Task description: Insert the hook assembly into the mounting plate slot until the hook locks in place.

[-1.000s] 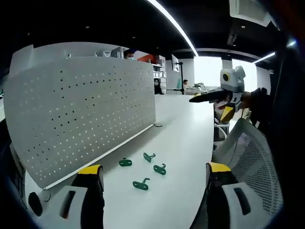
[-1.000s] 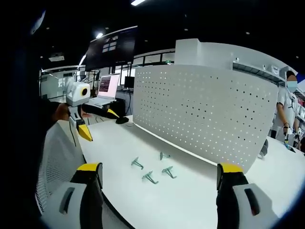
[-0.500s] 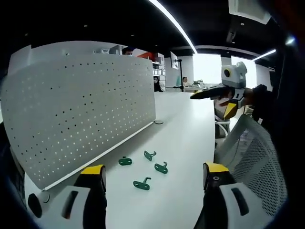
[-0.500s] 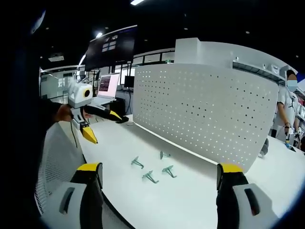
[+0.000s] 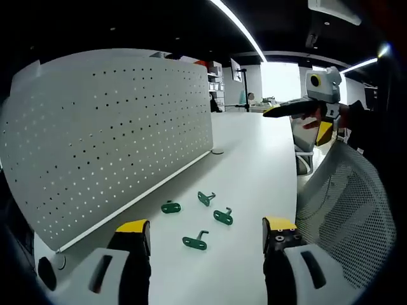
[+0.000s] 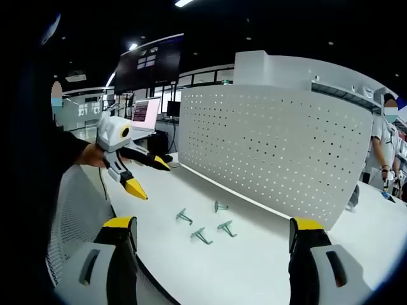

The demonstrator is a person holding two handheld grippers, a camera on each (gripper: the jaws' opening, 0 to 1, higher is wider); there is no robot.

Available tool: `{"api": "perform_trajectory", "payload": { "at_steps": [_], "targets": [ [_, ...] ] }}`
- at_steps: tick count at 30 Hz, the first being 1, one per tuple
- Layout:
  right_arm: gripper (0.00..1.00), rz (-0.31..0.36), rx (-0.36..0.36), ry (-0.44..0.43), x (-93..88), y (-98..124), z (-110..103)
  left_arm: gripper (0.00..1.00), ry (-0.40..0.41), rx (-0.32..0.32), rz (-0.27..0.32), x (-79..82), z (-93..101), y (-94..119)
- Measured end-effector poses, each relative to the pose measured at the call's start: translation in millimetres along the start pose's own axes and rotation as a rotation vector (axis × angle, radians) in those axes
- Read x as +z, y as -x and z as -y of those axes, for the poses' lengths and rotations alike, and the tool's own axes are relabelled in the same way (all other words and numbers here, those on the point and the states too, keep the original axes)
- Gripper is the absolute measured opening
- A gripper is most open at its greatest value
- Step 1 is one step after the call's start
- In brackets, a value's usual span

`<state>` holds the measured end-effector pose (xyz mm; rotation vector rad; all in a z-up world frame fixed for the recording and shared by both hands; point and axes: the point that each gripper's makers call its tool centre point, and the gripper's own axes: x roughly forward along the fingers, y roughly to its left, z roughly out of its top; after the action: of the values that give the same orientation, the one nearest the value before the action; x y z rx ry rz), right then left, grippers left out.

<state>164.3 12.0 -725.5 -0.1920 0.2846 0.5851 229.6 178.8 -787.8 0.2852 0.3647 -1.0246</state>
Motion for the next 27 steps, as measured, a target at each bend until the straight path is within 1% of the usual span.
{"api": "perform_trajectory", "payload": {
  "at_steps": [5, 8, 12, 18, 21, 27],
  "targets": [
    [0.97, 0.000, -0.001, -0.001, -1.1, 0, 1, 0.71, -0.007, 0.010, -0.017, -0.8, -0.4, -9],
    [0.97, -0.001, 0.000, 0.000, -1.5, 0, 1, 0.70, -0.007, -0.005, -0.026, -3.4, 2.3, -15],
    [0.97, -0.004, -0.001, 0.003, -1.5, 0, 2, 0.70, -0.015, -0.010, -0.042, -8.5, 4.3, -18],
    [0.97, -0.001, 0.002, 0.003, -1.1, -2, 2, 0.67, -0.003, 0.013, -0.065, -17.1, -3.7, -21],
    [0.97, -0.002, 0.007, 0.004, -1.4, -3, 1, 0.64, -0.002, 0.026, -0.087, -23.1, -8.3, -25],
    [0.97, -0.003, 0.010, 0.004, -1.6, -3, 0, 0.61, -0.020, 0.023, -0.122, -31.3, -7.9, -37]
  ]
}}
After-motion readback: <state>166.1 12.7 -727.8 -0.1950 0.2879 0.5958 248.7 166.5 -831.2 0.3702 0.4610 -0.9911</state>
